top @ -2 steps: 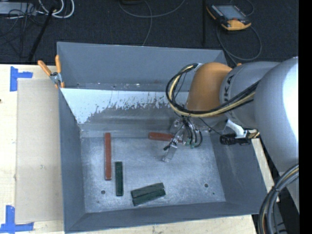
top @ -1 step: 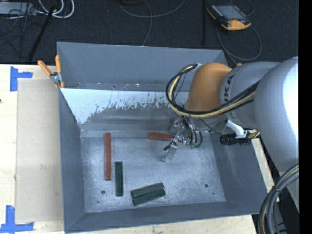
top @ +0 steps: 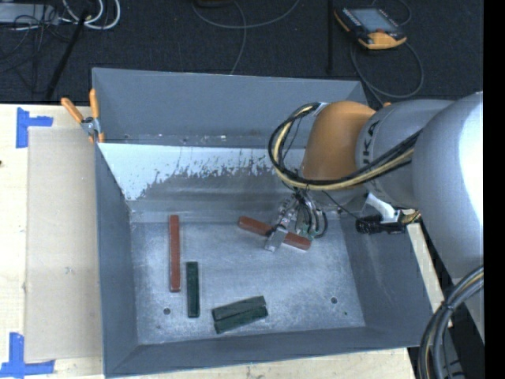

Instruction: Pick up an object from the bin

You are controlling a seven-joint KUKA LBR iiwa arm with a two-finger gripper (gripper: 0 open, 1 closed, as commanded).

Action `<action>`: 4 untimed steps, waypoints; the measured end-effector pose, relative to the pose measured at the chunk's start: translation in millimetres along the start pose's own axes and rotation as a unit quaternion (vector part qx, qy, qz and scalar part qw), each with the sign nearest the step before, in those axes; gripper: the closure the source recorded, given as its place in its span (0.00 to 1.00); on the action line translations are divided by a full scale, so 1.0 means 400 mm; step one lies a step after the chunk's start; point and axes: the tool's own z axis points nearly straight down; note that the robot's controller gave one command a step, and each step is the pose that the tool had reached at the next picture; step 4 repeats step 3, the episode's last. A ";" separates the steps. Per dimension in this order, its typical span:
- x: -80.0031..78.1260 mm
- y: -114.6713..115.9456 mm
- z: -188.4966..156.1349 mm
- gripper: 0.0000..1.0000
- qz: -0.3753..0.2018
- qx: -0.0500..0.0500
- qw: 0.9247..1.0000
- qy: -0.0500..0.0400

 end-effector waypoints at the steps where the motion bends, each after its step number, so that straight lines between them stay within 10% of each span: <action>1: 0.000 0.002 -0.005 1.00 -0.002 0.000 1.000 0.000; 3: -0.008 0.004 -0.276 1.00 -0.006 -0.002 1.000 -0.003; 4: -0.008 0.004 -0.276 1.00 -0.006 -0.002 1.000 -0.003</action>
Offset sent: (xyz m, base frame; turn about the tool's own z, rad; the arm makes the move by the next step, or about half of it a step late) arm 0.0000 0.0000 0.0021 0.0000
